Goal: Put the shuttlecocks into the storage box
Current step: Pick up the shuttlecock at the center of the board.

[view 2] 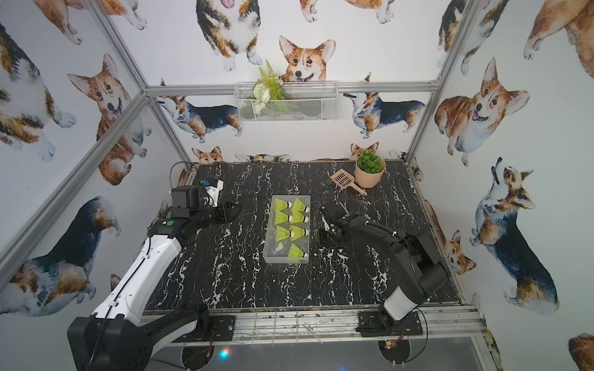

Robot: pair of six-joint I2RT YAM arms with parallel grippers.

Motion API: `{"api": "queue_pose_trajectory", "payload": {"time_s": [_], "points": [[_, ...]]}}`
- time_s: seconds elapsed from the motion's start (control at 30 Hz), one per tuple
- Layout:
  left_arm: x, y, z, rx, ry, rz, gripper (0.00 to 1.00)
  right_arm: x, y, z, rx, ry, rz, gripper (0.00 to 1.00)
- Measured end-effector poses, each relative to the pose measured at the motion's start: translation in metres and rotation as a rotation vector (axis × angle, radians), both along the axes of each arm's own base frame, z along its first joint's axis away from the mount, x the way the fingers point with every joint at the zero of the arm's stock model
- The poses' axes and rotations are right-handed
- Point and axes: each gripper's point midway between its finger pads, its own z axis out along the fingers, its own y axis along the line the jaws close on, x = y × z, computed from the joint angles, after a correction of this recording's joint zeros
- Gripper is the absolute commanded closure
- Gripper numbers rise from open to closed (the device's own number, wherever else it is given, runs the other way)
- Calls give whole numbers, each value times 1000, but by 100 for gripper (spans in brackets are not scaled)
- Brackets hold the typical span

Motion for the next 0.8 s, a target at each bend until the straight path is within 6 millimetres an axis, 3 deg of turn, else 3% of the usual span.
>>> {"api": "queue_pose_trajectory", "payload": {"time_s": [0.53, 0.63, 0.8], "points": [[-1, 1, 2, -1, -7, 2, 48, 9, 0, -22, -131, -48, -59, 67], [-1, 1, 2, -1, -7, 4, 48, 9, 0, -23, -140, -56, -52, 75], [-1, 1, 2, -2, -6, 2, 49, 11, -3, -14, -148, -103, -19, 76]]}}
